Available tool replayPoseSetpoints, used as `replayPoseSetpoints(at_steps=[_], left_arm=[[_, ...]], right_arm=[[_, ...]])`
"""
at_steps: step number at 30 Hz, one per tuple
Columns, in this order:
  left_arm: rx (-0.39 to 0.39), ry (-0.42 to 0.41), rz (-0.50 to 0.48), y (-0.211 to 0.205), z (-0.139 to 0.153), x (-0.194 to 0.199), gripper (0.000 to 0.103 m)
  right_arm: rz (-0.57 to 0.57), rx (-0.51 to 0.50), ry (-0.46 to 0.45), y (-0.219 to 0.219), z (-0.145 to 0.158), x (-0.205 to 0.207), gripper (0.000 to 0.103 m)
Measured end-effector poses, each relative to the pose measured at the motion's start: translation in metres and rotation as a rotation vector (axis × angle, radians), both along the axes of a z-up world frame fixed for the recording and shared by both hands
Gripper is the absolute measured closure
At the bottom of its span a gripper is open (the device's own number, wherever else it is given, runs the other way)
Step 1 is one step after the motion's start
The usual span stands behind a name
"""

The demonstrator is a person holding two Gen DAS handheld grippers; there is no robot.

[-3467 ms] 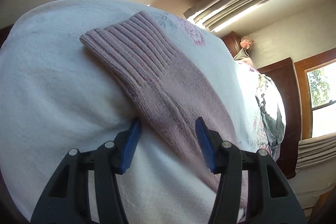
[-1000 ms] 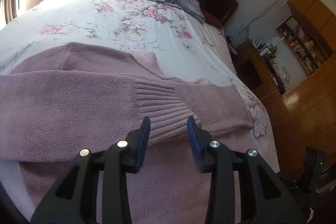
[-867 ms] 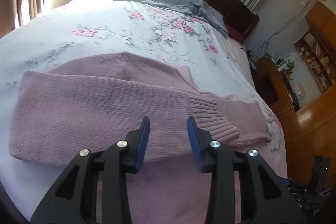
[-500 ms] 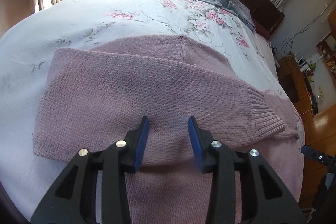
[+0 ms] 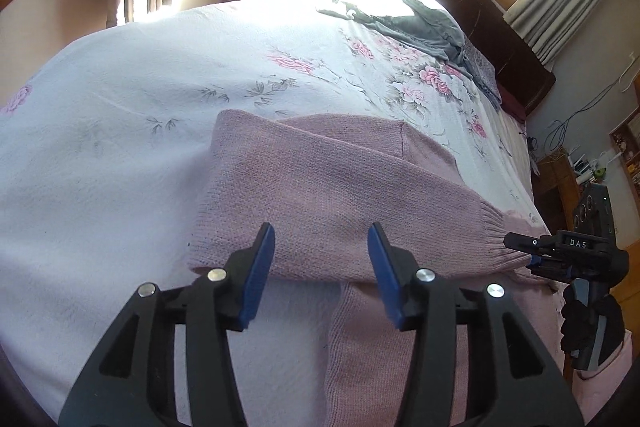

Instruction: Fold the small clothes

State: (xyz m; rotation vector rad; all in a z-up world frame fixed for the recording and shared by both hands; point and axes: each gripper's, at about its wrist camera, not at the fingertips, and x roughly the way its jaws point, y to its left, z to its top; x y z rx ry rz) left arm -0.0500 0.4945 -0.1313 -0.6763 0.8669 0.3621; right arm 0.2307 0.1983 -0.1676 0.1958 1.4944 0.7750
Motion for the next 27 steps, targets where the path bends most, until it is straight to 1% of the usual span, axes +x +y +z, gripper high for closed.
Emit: replayPoseSetpoints(at_steps=[1,2,6,8,10,12,14,16,18,20,22,25,27], left_arm=[[-0.005,0.005,0.004,0.001,-0.001,-0.001,0.055],[-0.009,0.007,0.006,0.000,-0.002,0.000,0.055],[-0.012,-0.005,0.003,-0.004,-0.001,0.007,0.055],[-0.003,-0.015,-0.008,-0.007,0.004,0.013,0.055],[0.006,-0.024,-0.023,-0.012,0.009,0.020,0.055],[0.013,-0.027,-0.036,-0.017,0.012,0.029,0.055],[0.014,-0.027,-0.045,-0.021,0.013,0.036,0.055],[0.014,-0.024,-0.057,-0.026,0.012,0.044,0.055],[0.017,-0.017,-0.071,-0.033,0.009,0.050,0.055],[0.027,-0.001,-0.087,-0.039,0.004,0.059,0.055],[0.043,0.030,-0.103,-0.045,-0.005,0.069,0.055],[0.039,0.081,-0.120,-0.049,-0.025,0.082,0.055],[0.077,0.114,-0.129,-0.053,-0.032,0.089,0.055]], right_arm=[[0.017,0.023,0.001,0.002,0.002,-0.001,0.090],[0.030,0.058,0.013,0.002,0.005,-0.003,0.095],[0.037,0.141,-0.047,-0.007,0.038,-0.004,0.095],[0.023,0.183,-0.079,-0.020,0.060,-0.002,0.095],[-0.001,0.199,-0.123,-0.039,0.081,0.002,0.095],[-0.025,0.205,-0.160,-0.059,0.096,0.007,0.095],[-0.053,0.176,-0.210,-0.082,0.107,0.013,0.095],[-0.095,0.148,-0.237,-0.106,0.112,0.020,0.095],[-0.149,0.132,-0.240,-0.132,0.111,0.031,0.095],[-0.197,0.094,-0.247,-0.158,0.106,0.038,0.095],[-0.227,0.063,-0.229,-0.176,0.090,0.046,0.095],[-0.239,-0.056,-0.211,-0.186,0.058,0.051,0.095],[-0.219,-0.155,-0.203,-0.187,0.036,0.051,0.087]])
